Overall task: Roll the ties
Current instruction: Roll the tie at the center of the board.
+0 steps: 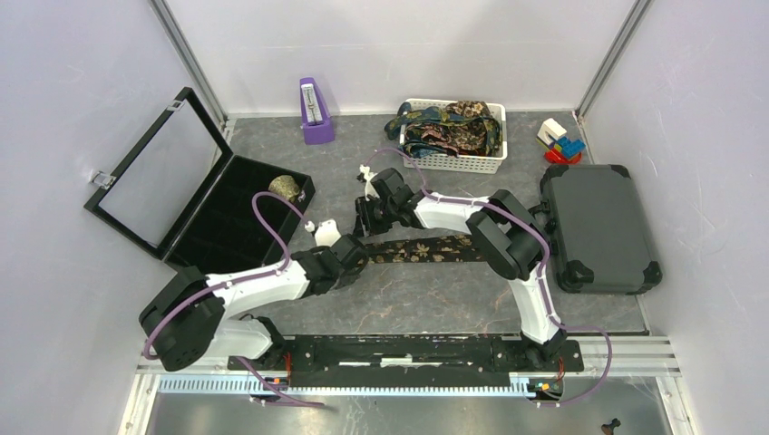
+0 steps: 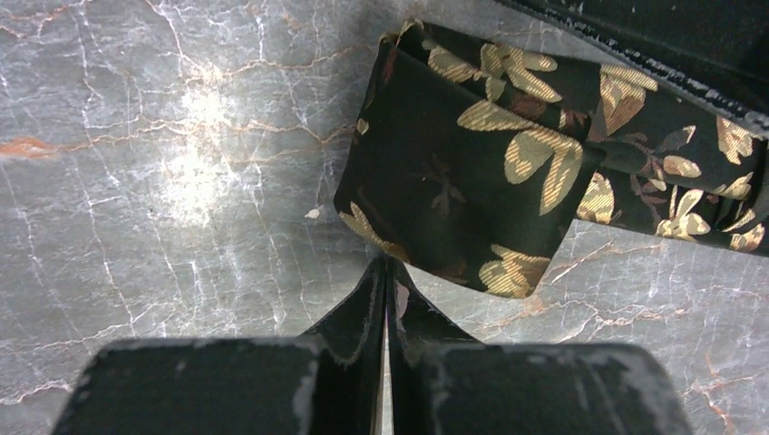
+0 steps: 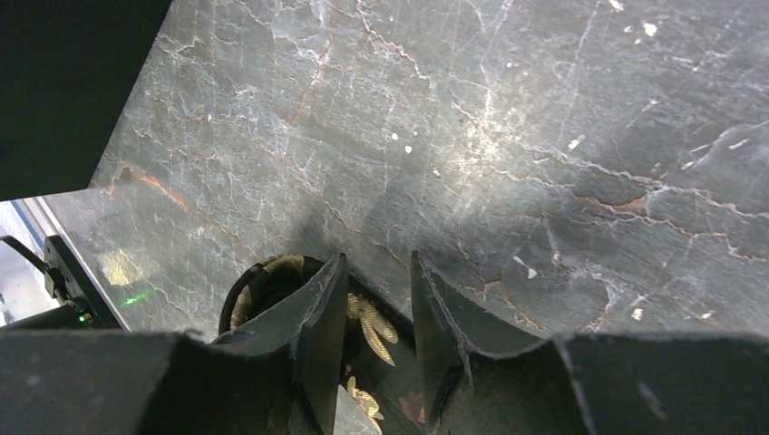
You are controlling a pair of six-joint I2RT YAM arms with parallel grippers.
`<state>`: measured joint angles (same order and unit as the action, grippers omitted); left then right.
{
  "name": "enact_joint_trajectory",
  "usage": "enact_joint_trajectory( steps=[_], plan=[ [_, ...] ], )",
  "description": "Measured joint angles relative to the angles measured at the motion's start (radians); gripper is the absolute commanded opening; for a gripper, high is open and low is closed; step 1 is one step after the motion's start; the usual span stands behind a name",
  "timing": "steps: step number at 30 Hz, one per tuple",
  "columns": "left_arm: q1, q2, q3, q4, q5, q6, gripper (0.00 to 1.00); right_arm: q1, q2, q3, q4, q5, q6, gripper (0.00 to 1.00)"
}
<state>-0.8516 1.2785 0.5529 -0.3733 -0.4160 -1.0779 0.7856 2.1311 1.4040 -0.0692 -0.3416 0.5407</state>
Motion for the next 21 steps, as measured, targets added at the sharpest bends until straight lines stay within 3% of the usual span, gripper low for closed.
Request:
enact_joint_trajectory(
  steps=[21],
  plan=[
    [0.021, 0.102, 0.034, 0.143, -0.049, 0.002, 0.04, -0.009, -0.002, -0.058, 0.100, -0.061, 0.010, 0.37]
  ],
)
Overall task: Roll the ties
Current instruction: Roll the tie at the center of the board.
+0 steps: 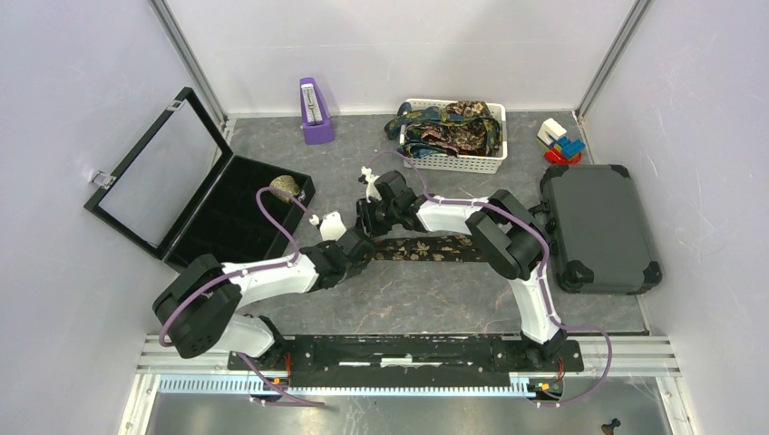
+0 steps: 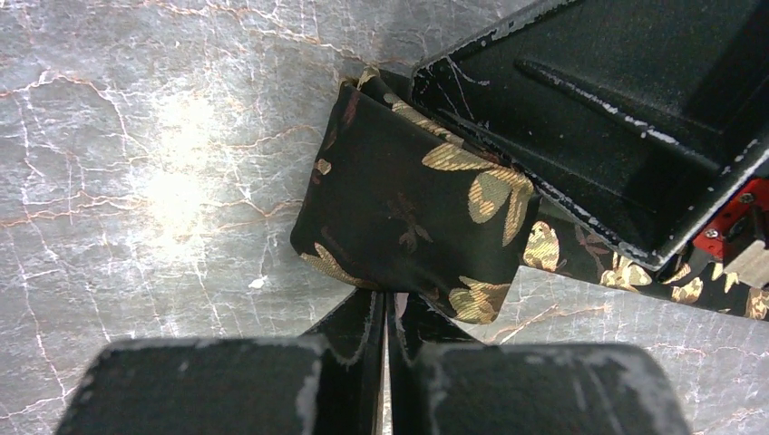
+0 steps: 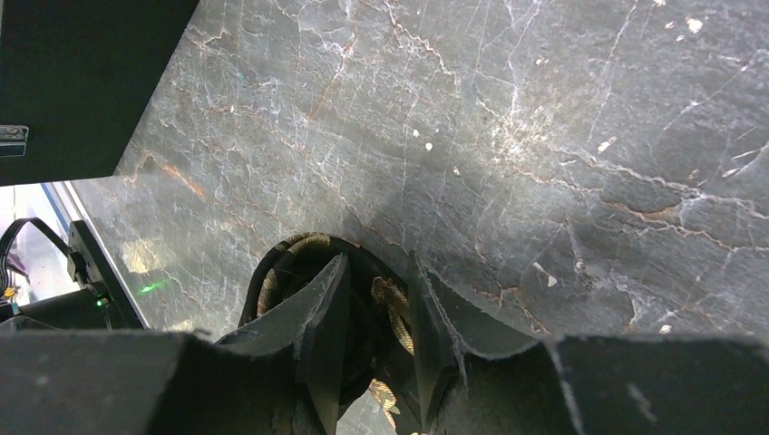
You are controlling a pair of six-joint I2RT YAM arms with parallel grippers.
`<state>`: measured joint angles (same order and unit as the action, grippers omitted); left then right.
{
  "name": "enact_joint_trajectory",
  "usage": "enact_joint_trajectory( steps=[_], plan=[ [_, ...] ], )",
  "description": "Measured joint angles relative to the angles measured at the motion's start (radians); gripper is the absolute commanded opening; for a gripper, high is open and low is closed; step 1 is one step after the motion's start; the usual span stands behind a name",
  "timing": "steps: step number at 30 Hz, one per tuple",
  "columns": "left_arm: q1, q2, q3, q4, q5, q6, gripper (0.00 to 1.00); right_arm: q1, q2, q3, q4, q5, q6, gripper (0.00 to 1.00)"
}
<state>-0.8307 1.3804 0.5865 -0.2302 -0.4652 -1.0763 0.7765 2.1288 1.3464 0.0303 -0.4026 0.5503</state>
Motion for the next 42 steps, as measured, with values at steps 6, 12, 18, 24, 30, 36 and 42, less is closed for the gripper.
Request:
enact_joint_trajectory(
  steps=[6, 12, 18, 24, 30, 36, 42],
  plan=[
    [0.000, 0.000, 0.002, -0.008, -0.005, 0.000, 0.04, 0.000, -0.013, -0.037, 0.038, -0.010, 0.010, 0.37],
    [0.000, -0.014, -0.002, -0.028, -0.003, 0.000, 0.03, 0.010, -0.044, -0.102, 0.085, -0.012, 0.024, 0.36],
    [0.000, -0.051, -0.035, -0.028, -0.003, 0.000, 0.02, 0.026, -0.056, -0.134, 0.126, -0.011, 0.048, 0.36],
    [0.000, -0.060, -0.042, -0.027, 0.000, -0.001, 0.02, 0.031, -0.056, -0.135, 0.126, -0.007, 0.060, 0.36],
    [-0.005, -0.077, -0.042, -0.063, 0.006, -0.020, 0.02, 0.045, -0.054, -0.122, 0.106, -0.006, 0.061, 0.36],
    [-0.014, -0.134, -0.063, -0.137, 0.015, -0.051, 0.02, 0.079, -0.042, -0.102, 0.093, -0.008, 0.059, 0.36],
    [-0.024, -0.196, -0.098, -0.182, 0.023, -0.106, 0.02, 0.112, -0.026, -0.081, 0.090, -0.008, 0.060, 0.36]
  ],
)
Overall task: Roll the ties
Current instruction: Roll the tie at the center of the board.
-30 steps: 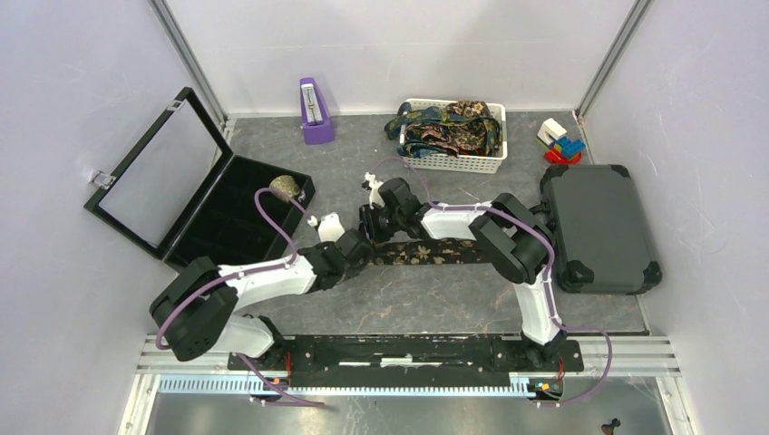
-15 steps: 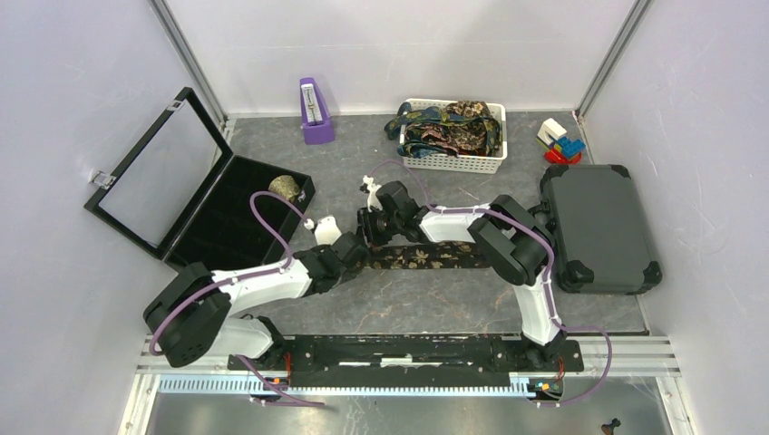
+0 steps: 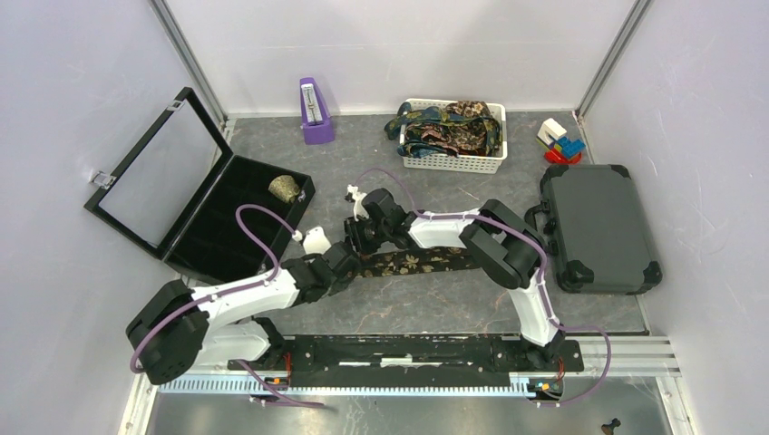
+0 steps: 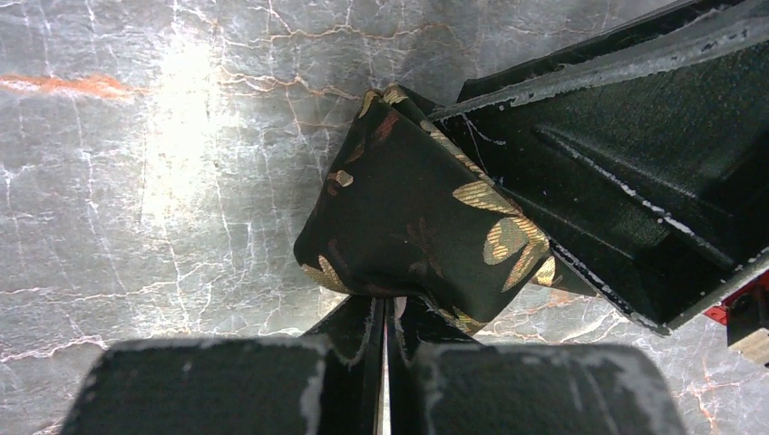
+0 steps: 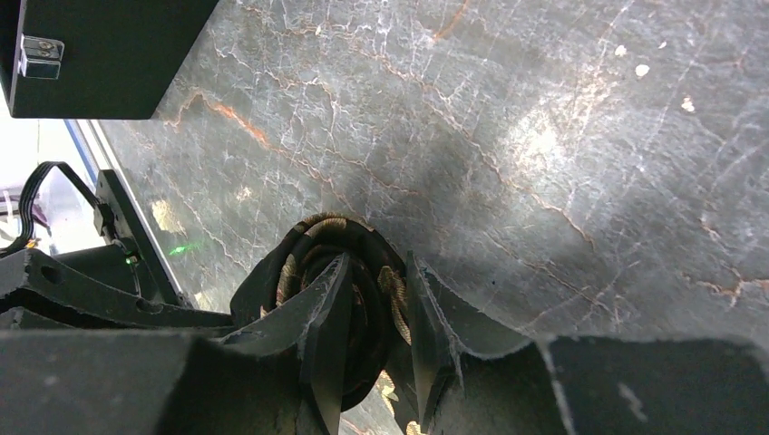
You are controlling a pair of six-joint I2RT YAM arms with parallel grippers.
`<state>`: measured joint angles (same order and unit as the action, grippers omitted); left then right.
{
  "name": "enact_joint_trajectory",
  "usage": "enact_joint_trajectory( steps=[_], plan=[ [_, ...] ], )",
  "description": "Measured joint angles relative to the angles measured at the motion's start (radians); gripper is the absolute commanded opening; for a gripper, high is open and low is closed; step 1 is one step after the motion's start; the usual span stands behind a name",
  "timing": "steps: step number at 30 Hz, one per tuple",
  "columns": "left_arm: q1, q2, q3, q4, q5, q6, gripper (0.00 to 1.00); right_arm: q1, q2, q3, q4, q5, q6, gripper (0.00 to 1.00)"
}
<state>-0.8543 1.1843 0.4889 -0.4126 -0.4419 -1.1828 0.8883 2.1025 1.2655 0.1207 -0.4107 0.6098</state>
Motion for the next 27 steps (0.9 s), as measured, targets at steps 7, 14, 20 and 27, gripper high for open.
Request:
enact_joint_trajectory(
  steps=[7, 14, 20, 27],
  plan=[
    [-0.001, -0.013, -0.010, 0.000, -0.001, -0.023, 0.02, 0.004, 0.013, 0.056, -0.072, 0.012, -0.011, 0.44],
    [-0.006, -0.003, -0.004, 0.005, -0.002, -0.024, 0.02, -0.013, 0.024, 0.139, -0.177, 0.044, -0.040, 0.53],
    [-0.006, 0.014, 0.003, 0.023, -0.003, -0.024, 0.02, -0.040, 0.023, 0.175, -0.232, 0.074, -0.066, 0.55],
    [-0.007, 0.026, 0.011, 0.023, -0.003, -0.024, 0.02, -0.053, -0.029, 0.142, -0.262, 0.103, -0.076, 0.55]
  ],
)
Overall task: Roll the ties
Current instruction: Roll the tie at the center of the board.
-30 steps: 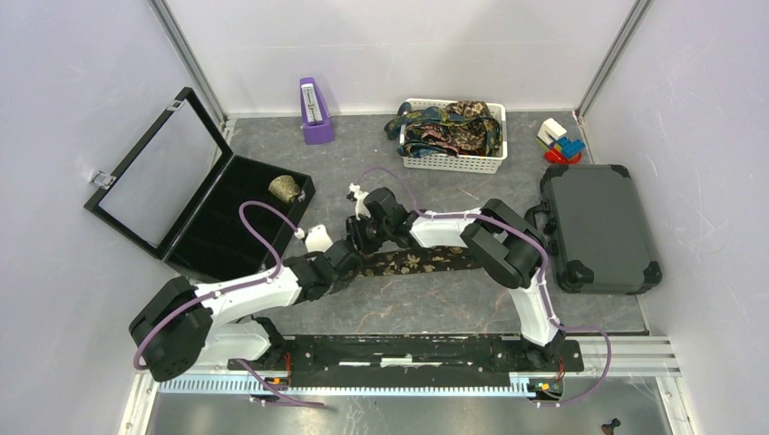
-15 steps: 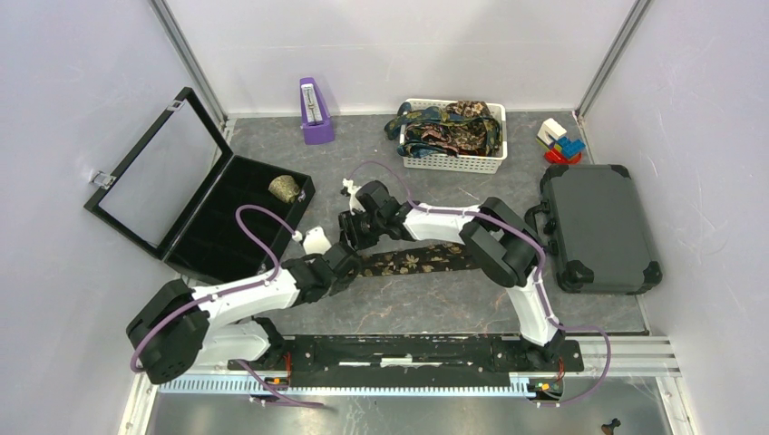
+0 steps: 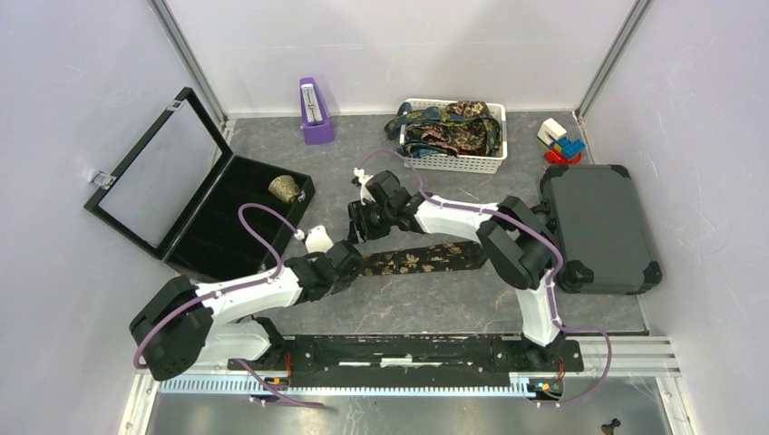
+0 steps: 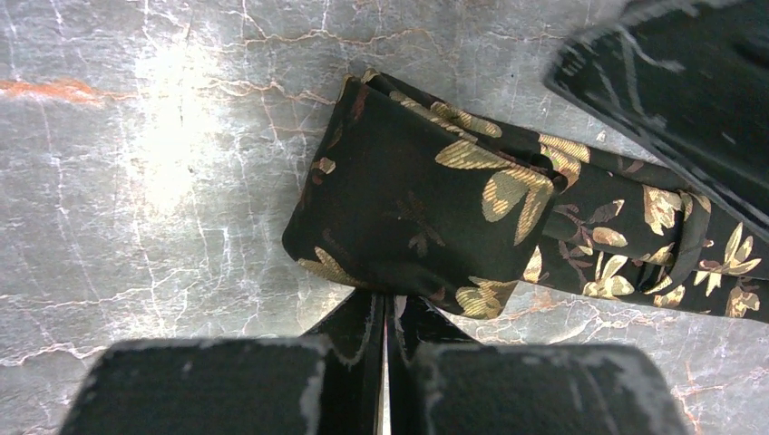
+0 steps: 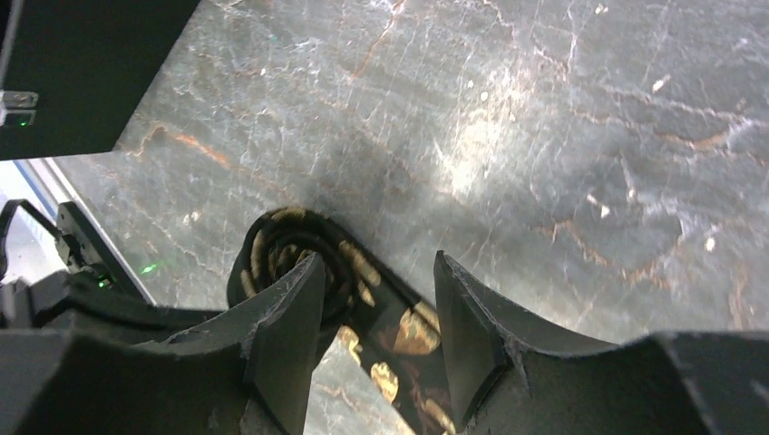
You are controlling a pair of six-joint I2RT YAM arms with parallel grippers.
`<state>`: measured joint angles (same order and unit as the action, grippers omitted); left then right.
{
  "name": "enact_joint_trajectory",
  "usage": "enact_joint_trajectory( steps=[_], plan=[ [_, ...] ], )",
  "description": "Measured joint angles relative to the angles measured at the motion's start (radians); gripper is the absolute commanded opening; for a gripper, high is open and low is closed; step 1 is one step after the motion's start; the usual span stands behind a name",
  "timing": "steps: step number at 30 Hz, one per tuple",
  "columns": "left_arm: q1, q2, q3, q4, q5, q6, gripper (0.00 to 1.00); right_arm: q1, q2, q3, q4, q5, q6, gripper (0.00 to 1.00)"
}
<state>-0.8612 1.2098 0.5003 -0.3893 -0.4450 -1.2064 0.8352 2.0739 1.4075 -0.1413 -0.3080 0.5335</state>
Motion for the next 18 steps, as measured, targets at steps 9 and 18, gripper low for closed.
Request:
enact_joint_trajectory(
  steps=[9, 18],
  plan=[
    [-0.001, -0.075, 0.000, -0.049, 0.002, 0.000, 0.19, 0.018, -0.193, -0.130, 0.042, 0.027, 0.032, 0.54],
    [-0.005, -0.240, -0.013, -0.146, 0.003, 0.001, 0.33, 0.101, -0.319, -0.269, 0.139, 0.108, 0.128, 0.56]
  ],
)
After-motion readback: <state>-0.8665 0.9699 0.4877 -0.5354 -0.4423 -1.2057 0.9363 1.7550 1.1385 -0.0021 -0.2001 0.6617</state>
